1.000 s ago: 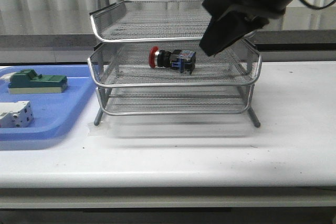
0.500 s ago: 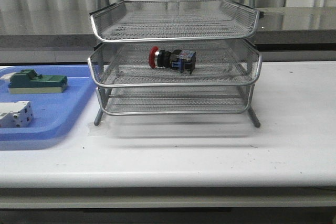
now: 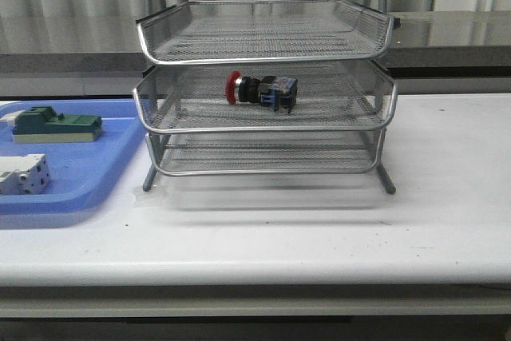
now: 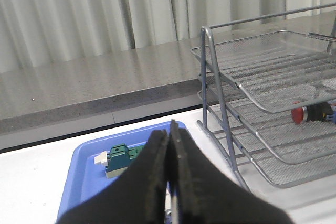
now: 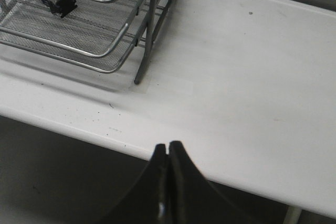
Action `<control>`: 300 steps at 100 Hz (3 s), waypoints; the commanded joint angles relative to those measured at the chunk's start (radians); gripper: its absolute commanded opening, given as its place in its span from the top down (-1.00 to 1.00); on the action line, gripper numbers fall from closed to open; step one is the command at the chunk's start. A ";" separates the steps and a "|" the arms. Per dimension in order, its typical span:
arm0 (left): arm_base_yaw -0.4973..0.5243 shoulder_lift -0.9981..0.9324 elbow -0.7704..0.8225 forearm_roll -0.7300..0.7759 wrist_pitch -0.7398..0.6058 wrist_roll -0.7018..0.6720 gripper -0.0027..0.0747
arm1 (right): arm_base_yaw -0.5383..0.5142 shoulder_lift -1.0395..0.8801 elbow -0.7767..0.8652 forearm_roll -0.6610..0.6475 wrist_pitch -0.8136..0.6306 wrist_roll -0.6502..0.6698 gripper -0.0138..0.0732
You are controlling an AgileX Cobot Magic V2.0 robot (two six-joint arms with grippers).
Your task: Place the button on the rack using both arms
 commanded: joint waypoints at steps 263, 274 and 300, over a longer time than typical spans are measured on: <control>0.003 0.014 -0.025 -0.011 -0.082 -0.007 0.98 | -0.152 -0.480 0.644 0.087 -0.755 0.019 0.82; 0.003 0.014 -0.025 -0.011 -0.082 -0.007 0.98 | -0.152 -0.480 0.644 0.087 -0.755 0.019 0.82; 0.003 0.014 -0.025 -0.011 -0.082 -0.007 0.98 | -0.152 -0.480 0.644 0.087 -0.755 0.019 0.82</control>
